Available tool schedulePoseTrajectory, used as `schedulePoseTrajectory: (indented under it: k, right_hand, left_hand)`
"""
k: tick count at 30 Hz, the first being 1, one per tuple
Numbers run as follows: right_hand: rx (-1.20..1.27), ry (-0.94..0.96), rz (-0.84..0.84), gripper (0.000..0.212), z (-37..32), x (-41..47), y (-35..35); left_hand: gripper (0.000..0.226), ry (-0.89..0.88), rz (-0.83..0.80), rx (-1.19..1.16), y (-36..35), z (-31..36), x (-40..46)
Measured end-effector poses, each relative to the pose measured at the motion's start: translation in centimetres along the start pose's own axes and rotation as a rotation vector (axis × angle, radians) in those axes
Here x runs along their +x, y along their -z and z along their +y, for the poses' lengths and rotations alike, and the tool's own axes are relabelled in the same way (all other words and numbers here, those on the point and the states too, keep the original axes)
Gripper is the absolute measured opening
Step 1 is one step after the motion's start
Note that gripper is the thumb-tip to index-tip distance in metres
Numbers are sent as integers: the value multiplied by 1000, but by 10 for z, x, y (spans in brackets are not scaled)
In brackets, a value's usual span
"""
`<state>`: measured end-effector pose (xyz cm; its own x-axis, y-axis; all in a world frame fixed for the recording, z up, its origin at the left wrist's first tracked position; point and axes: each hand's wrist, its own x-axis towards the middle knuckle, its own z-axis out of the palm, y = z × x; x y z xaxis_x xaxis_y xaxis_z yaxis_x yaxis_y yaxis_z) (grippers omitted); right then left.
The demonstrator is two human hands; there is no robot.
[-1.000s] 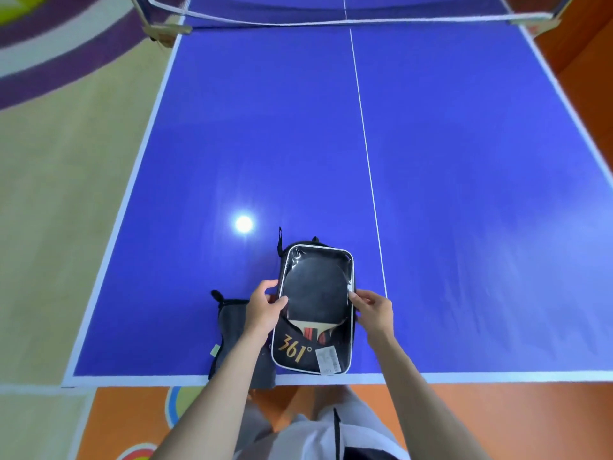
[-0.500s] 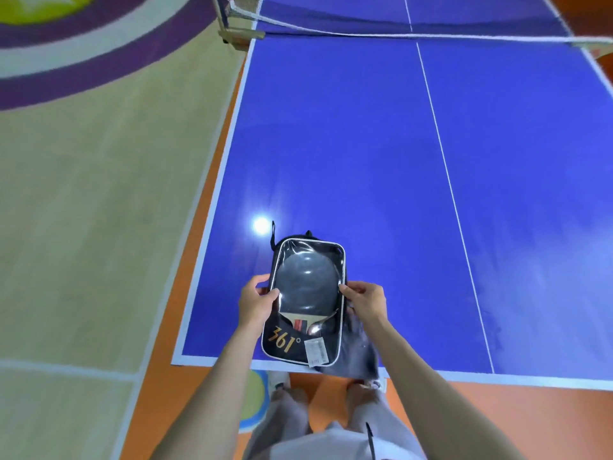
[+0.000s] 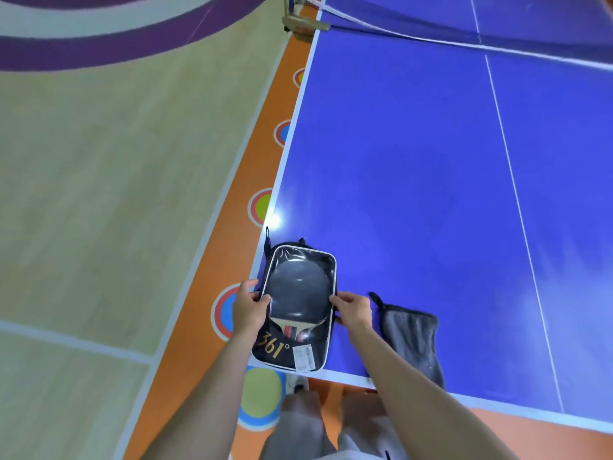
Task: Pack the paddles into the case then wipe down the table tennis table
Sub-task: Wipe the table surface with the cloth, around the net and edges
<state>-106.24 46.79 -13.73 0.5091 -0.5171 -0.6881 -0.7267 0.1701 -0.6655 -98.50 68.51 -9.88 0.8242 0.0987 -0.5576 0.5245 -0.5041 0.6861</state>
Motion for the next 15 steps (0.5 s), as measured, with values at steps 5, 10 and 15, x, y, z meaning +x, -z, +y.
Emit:
schedulePoseTrajectory:
  k: [5, 10, 15]
  right_hand:
    - [8, 8, -35, 9, 8, 8, -5]
    - [-184, 251, 65, 22, 7, -12, 19]
    - [-471, 480, 260, 39, 37, -35, 74]
  left_hand:
    - [37, -6, -4, 32, 1, -4, 4]
    - [46, -210, 127, 252, -8, 1, -3]
    - [40, -587, 153, 411, -39, 13, -29]
